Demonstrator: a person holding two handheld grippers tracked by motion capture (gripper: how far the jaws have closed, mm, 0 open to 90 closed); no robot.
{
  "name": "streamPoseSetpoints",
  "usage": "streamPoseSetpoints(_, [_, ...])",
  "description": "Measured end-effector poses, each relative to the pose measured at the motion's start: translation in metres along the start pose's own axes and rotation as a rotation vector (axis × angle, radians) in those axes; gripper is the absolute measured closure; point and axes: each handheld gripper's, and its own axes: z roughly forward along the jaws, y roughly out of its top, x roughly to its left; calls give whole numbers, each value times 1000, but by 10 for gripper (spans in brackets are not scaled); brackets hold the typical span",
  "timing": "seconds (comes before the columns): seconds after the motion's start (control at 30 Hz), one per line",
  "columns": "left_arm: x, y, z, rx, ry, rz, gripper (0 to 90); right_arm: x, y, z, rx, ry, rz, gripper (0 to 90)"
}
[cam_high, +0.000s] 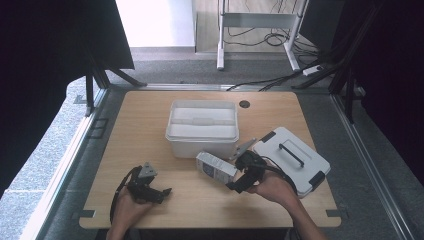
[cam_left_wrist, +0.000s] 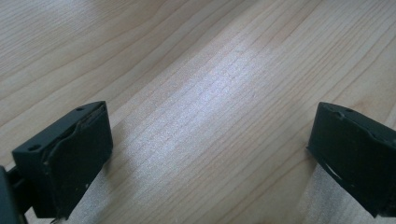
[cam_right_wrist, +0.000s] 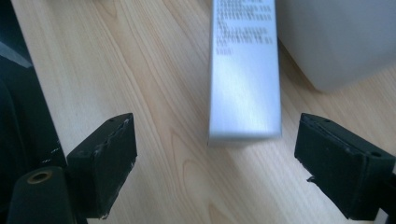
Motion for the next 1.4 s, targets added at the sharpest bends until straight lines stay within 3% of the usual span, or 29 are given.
streamPoseSetpoints(0.13, [0,0,0,-1,1,1,0,-2,19,11,58,-19,-15,155])
streamPoseSetpoints(0.3, [0,0,0,0,1,1,0,-6,47,41,162,-11,-59,313])
streamPoseSetpoints(0.4, [0,0,0,-1,1,0,0,-5,53,52,197,-22,-68,342])
streamPoseSetpoints(0.47, [0,0,0,-1,1,0,0,-5,57,63,242,-45,-83,389])
streamPoseSetpoints(0.57, [0,0,0,-1,1,0,0,-5,58,70,268,-68,-94,471])
streamPoseSetpoints(0.67, [0,0,0,-1,1,0,0,-5,58,69,261,-67,-85,553])
streamPoseSetpoints(0.8, [0,0,0,0,1,0,0,-2,57,66,257,-71,-101,559])
streamPoseSetpoints(0.83, [0,0,0,0,0,0,0,2,57,61,247,-50,-99,559])
streamPoseSetpoints(1.03, [0,0,0,0,0,-1,0,19,54,47,236,-25,-128,558])
streamPoseSetpoints(1.13, [0,0,0,0,-1,-1,0,35,44,40,244,-12,-163,558])
streamPoseSetpoints(1.4, [0,0,0,1,-1,1,0,56,15,32,241,2,-168,556])
